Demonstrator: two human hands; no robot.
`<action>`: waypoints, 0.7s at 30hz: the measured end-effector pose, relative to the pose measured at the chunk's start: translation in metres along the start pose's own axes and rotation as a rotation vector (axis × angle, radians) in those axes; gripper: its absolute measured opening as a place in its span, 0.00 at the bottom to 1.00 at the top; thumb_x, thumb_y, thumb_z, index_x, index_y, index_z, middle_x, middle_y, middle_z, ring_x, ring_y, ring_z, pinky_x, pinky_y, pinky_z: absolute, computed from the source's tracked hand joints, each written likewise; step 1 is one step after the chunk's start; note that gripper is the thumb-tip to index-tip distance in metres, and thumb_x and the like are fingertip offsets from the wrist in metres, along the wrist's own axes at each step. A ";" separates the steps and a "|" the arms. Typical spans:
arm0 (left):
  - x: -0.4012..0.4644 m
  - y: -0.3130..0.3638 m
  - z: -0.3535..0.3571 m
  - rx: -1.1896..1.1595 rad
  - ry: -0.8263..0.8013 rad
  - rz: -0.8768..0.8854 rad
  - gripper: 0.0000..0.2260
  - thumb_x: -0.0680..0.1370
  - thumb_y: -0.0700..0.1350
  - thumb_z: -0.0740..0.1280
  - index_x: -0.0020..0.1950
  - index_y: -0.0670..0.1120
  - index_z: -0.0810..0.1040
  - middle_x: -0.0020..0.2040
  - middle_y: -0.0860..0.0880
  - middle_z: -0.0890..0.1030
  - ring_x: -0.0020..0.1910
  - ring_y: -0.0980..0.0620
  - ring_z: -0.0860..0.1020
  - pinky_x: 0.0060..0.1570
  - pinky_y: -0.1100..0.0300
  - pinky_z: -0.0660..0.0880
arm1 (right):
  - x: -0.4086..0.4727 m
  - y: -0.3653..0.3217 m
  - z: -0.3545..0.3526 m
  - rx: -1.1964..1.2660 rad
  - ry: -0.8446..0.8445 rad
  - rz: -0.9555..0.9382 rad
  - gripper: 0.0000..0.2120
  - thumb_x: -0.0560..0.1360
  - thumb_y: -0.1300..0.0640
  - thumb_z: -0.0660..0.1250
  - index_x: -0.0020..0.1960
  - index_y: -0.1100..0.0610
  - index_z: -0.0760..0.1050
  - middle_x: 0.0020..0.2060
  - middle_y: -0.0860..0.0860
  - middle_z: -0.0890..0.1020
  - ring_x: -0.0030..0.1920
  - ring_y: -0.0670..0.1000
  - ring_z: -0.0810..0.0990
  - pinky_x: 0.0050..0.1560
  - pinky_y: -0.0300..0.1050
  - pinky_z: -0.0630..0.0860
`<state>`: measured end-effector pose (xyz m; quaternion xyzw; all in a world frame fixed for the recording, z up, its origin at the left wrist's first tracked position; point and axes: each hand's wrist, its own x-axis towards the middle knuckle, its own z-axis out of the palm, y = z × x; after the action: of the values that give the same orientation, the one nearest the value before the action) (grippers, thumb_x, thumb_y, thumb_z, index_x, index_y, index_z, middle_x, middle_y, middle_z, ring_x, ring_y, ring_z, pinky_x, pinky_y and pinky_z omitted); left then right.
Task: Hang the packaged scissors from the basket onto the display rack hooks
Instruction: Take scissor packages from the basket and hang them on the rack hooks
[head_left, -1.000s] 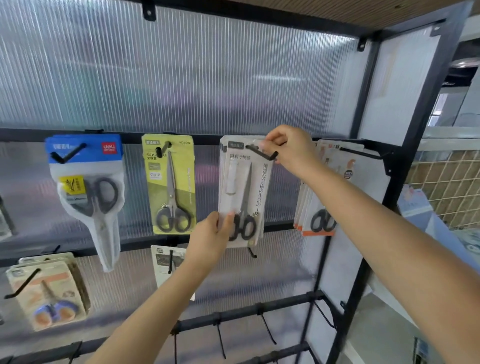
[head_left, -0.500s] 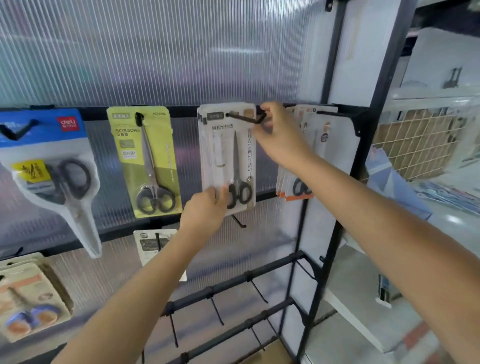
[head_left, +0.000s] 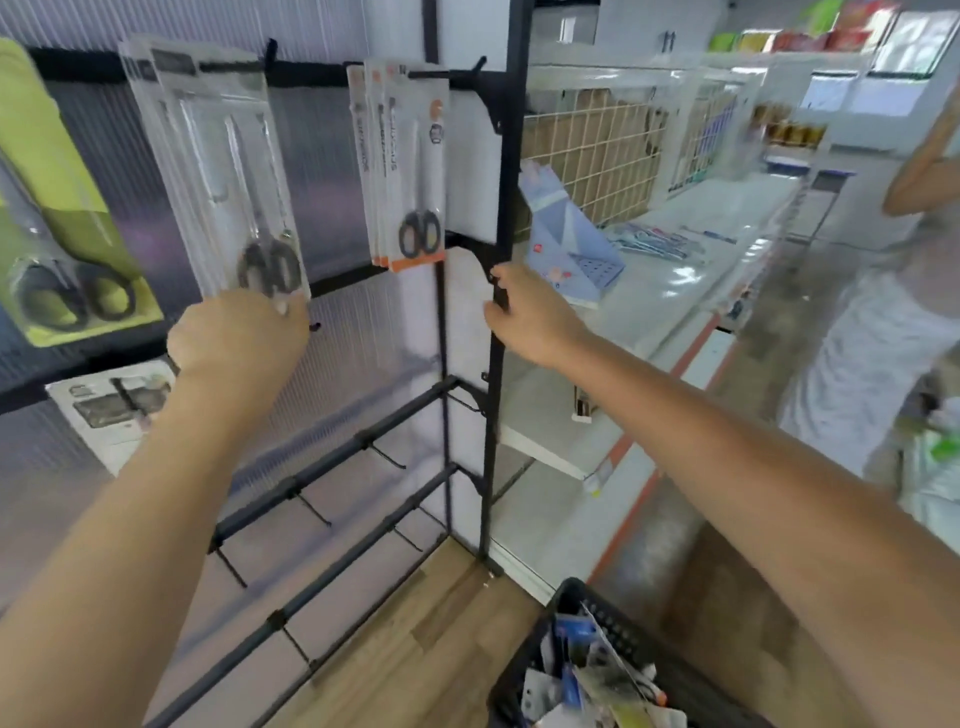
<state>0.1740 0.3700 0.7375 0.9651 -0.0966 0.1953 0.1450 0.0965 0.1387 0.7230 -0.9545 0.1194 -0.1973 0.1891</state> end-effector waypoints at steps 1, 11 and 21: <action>-0.010 0.007 0.003 0.005 -0.033 0.066 0.25 0.81 0.54 0.55 0.51 0.32 0.77 0.50 0.31 0.77 0.52 0.32 0.75 0.46 0.49 0.70 | -0.014 0.010 0.001 -0.021 -0.002 0.036 0.18 0.78 0.57 0.59 0.65 0.63 0.67 0.59 0.61 0.74 0.60 0.61 0.73 0.58 0.53 0.71; -0.192 0.103 0.090 0.043 -0.495 0.712 0.15 0.81 0.49 0.56 0.57 0.39 0.73 0.57 0.38 0.77 0.57 0.38 0.75 0.47 0.52 0.71 | -0.228 0.089 0.013 -0.084 -0.105 0.446 0.18 0.78 0.58 0.57 0.66 0.64 0.67 0.59 0.61 0.73 0.57 0.61 0.75 0.50 0.48 0.73; -0.332 0.152 0.159 0.053 -0.756 1.253 0.16 0.81 0.48 0.56 0.61 0.38 0.71 0.60 0.40 0.73 0.61 0.42 0.70 0.57 0.51 0.68 | -0.421 0.150 0.021 -0.194 -0.258 0.914 0.18 0.80 0.55 0.56 0.66 0.63 0.65 0.62 0.61 0.72 0.61 0.62 0.72 0.60 0.53 0.69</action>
<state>-0.1079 0.2196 0.4994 0.7335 -0.6692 -0.1025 -0.0604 -0.2939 0.1379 0.5050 -0.8342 0.5199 0.0379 0.1800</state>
